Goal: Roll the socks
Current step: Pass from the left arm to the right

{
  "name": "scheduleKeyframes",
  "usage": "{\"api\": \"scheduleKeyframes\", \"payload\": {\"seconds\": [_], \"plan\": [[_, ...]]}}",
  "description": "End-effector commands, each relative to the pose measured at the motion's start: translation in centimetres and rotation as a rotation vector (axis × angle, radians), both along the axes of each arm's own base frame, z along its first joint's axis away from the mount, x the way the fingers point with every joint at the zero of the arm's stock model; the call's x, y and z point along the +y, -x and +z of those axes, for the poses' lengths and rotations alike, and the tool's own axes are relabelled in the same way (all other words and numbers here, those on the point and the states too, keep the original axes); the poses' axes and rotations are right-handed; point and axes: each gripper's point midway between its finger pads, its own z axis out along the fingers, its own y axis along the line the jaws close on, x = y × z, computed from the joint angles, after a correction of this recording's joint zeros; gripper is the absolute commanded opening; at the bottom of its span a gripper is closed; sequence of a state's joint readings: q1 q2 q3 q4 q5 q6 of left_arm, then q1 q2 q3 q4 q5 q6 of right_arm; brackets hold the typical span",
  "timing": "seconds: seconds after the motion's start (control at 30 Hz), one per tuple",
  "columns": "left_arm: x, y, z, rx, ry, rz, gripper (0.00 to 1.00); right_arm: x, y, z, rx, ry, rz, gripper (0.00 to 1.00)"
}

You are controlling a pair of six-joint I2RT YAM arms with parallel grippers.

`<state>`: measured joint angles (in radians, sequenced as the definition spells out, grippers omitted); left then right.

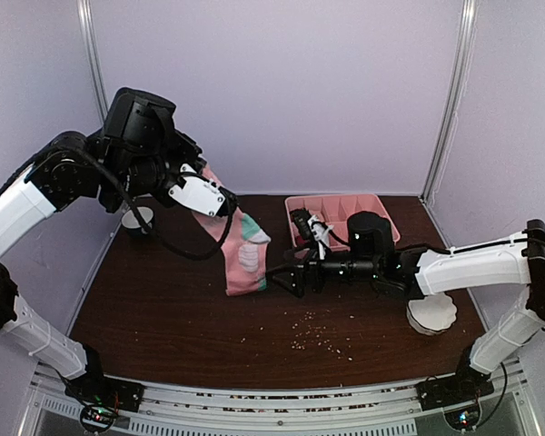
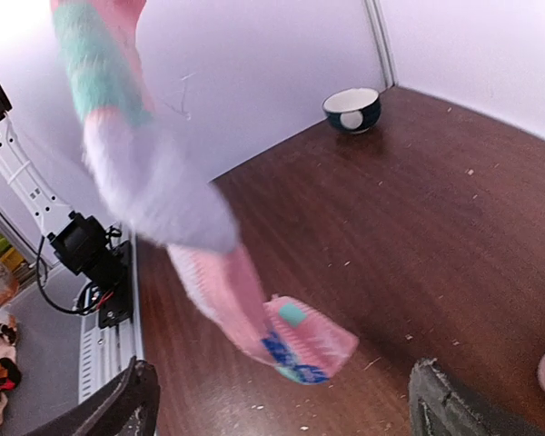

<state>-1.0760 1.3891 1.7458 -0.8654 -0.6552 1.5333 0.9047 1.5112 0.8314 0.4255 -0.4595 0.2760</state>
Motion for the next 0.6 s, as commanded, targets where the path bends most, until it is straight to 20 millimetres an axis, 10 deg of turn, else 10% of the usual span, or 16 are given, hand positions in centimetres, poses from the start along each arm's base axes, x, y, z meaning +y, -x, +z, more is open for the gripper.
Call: {"api": "scheduleKeyframes", "payload": {"seconds": [0.0, 0.4, 0.57], "plan": [[-0.4, 0.5, 2.0, -0.047, 0.063, -0.021, 0.0, -0.6, -2.2, 2.2, -0.128, 0.018, -0.055, 0.98], [-0.7, -0.1, 1.5, -0.046, 0.059, 0.009, 0.0, 5.7, 2.1, 4.0, 0.02, -0.242, 0.277, 0.94], [-0.8, -0.3, 1.6, -0.043, 0.077, 0.024, 0.0, 7.2, 1.2, 1.4, 0.156, -0.174, 0.27, 0.47]]}}
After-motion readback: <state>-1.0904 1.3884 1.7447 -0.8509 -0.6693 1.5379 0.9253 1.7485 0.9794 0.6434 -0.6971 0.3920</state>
